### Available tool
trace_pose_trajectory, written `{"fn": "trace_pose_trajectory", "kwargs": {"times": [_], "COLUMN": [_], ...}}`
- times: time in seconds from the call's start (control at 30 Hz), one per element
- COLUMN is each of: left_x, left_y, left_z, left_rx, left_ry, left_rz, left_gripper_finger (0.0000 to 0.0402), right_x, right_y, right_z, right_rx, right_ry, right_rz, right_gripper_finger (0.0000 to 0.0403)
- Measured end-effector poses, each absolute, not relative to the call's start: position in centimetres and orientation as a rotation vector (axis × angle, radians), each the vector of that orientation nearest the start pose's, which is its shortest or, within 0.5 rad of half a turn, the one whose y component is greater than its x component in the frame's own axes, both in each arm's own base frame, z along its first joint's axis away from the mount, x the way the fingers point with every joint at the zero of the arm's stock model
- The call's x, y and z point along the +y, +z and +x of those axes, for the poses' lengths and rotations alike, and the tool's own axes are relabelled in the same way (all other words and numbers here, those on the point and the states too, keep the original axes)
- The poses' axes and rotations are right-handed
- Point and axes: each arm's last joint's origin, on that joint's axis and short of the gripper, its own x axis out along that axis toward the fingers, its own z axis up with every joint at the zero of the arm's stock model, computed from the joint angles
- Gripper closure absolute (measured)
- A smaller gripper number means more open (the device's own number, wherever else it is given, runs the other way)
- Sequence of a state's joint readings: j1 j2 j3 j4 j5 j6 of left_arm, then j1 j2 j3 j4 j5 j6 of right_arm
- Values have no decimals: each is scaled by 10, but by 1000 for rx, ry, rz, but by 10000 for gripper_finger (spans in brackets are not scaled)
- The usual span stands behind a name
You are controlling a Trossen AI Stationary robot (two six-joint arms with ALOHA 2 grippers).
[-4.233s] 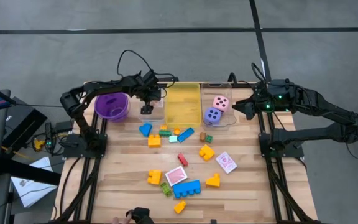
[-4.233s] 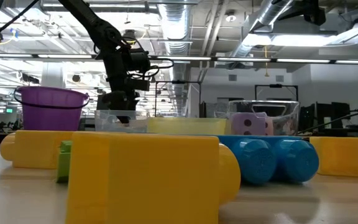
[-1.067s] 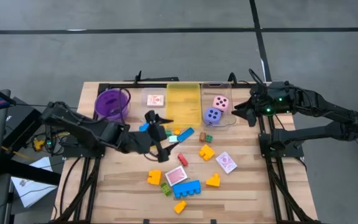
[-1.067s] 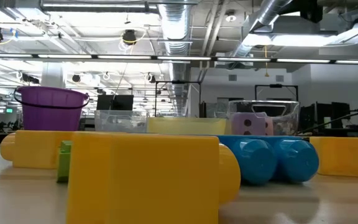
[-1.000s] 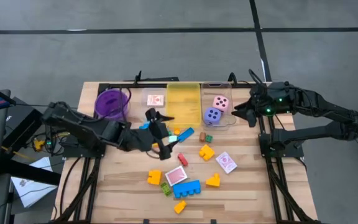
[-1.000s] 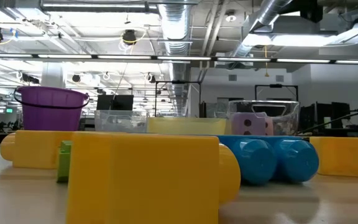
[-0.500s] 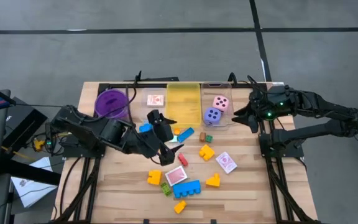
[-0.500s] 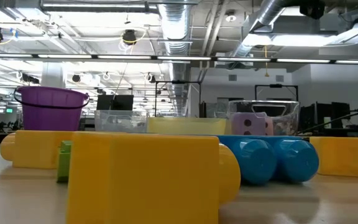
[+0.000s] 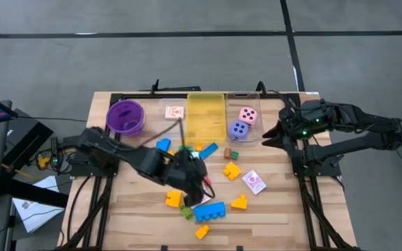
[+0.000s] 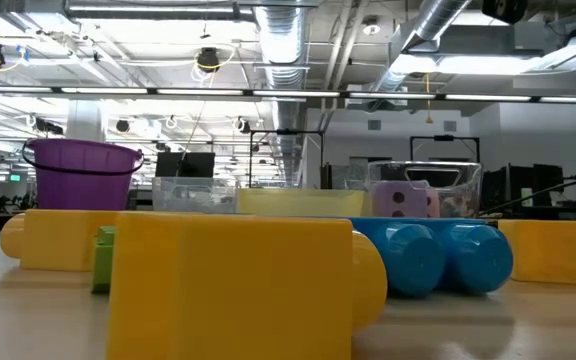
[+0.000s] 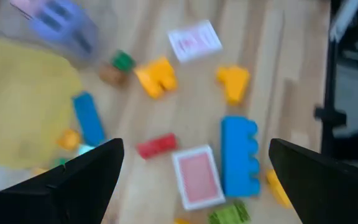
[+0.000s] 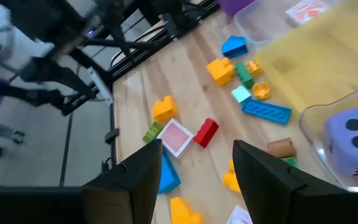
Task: Pick & Place Toys
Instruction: Put the red deck of cards into the white bin
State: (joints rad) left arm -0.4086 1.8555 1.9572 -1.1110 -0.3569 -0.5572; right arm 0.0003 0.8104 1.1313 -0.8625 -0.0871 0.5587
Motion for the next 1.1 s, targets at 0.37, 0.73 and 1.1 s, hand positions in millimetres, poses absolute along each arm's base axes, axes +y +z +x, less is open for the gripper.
{"fn": "trace_pose_trajectory", "kwargs": {"times": [0.37,0.73,1.1], "left_x": [-178,-187,-166], "left_y": [299,249,206], "left_z": [381,400,422], "left_rx": [1112,1202,1248], "left_ry": [130,229,376], "left_rz": [-215,-217,-187], "left_gripper_finger": [2,2,2], "right_x": [13,19,19], "right_y": [379,379,378], "right_z": [134,133,132], "right_rx": [583,596,607], "right_ry": [54,97,97], "right_rz": [519,503,490], "right_gripper_finger": [214,214,214]}}
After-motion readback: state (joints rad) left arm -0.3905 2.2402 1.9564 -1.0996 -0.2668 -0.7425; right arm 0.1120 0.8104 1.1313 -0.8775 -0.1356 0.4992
